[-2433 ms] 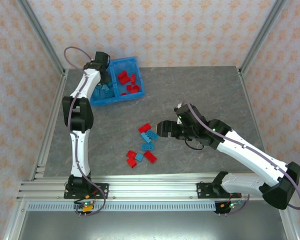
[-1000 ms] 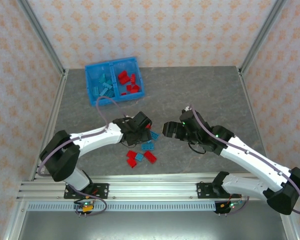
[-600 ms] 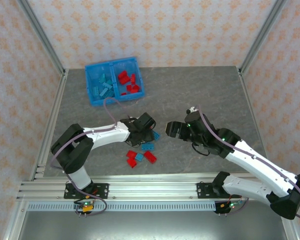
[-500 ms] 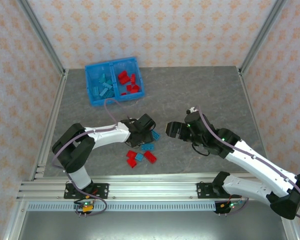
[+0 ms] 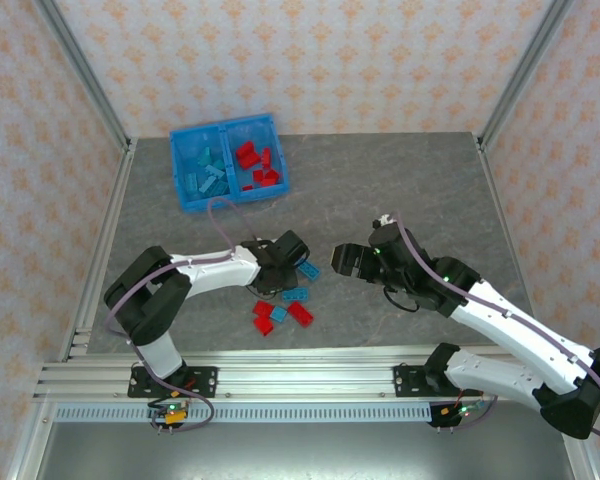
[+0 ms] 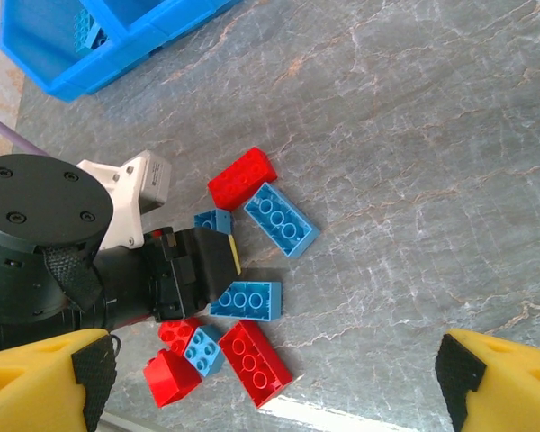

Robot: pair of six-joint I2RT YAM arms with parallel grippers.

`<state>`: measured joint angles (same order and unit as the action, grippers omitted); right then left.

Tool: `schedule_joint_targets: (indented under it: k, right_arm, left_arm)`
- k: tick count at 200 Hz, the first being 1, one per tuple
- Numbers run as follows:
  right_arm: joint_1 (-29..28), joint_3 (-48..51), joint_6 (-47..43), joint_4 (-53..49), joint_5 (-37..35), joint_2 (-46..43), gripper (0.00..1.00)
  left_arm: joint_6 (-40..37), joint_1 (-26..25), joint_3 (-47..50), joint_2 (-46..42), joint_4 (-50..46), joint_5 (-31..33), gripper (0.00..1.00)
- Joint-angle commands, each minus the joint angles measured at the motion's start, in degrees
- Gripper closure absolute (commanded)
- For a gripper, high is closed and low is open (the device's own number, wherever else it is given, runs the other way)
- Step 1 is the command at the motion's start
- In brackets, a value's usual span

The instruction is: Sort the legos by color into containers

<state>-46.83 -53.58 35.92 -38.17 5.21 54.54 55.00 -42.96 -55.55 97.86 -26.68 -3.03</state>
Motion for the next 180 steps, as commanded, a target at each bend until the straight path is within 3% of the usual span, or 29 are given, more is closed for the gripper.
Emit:
schedule_joint_targets:
  k: [1,34,69,98,119,138,180]
  right_arm:
    - [-0.11,-0.53,-4.94,-0.01,9.19,1.04,0.07]
    - [-0.17,-3.15,-10.44,-9.42,19.07,6.64,0.08]
    - [-0.23,-3.26,-8.82,-6.29,18.58,8.43,0.08]
    - [-0.37,-3.02,-7.22,-3.19,17.28,9.33,0.08]
    - [-0.37,-2.84,-6.42,-3.45,15.61,9.44,0.08]
    - [-0.39,-2.66,-6.3,-4.3,15.09,9.14,0.08]
    - [-0.37,-3.24,-5.98,-5.96,13.78,7.22,0.08]
  left_arm:
    - [-1.76,2.17,0.53,-2.43,-4.22,3.1,0.65]
    - [-6.34,5.0,-3.29,-12.0,-9.02,7.5,0.65]
    - [-17.13,11.54,-11.71,-17.37,-13.46,16.09,0.65]
    - [-27.48,21.76,-17.44,-16.75,-10.53,19.64,0.65]
    - [-30.97,30.75,-24.68,-11.06,-8.83,16.7,0.65]
    - [-33.06,35.91,-35.26,-1.7,-10.82,16.23,0.65]
    - [-33.08,41.12,-64.17,23.69,-18.88,14.68,0.66]
